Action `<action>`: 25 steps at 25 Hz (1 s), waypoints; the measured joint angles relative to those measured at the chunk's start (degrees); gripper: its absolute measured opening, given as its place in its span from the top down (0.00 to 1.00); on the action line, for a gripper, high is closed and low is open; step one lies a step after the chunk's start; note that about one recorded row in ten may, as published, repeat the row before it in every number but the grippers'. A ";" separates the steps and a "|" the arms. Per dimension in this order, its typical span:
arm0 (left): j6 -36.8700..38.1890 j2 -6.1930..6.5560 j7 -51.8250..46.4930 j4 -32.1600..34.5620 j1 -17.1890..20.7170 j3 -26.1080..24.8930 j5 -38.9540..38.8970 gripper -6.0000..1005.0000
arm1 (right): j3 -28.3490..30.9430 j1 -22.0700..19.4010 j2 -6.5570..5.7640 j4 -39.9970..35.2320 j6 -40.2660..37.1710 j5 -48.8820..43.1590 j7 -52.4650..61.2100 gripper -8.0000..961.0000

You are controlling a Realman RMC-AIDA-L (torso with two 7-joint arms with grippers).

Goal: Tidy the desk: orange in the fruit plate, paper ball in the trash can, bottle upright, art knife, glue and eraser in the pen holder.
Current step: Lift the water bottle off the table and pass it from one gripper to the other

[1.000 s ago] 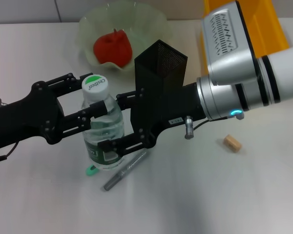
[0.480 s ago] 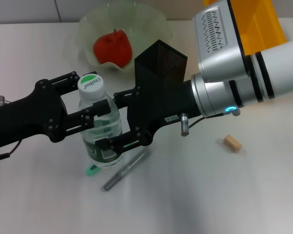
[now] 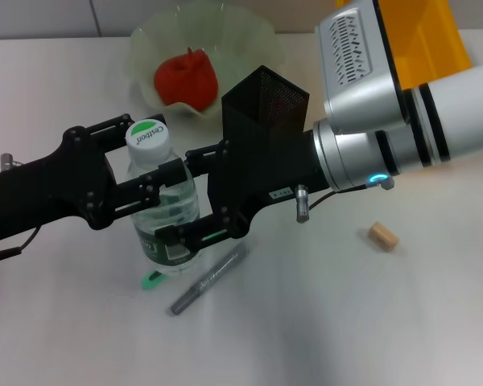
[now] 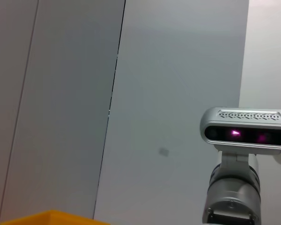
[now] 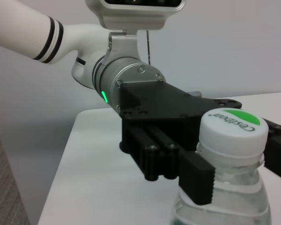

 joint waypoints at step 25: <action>-0.13 -0.48 0.64 1.41 0.07 -0.46 1.38 0.55 | -0.16 -0.24 0.06 -0.01 0.38 0.08 -0.55 0.21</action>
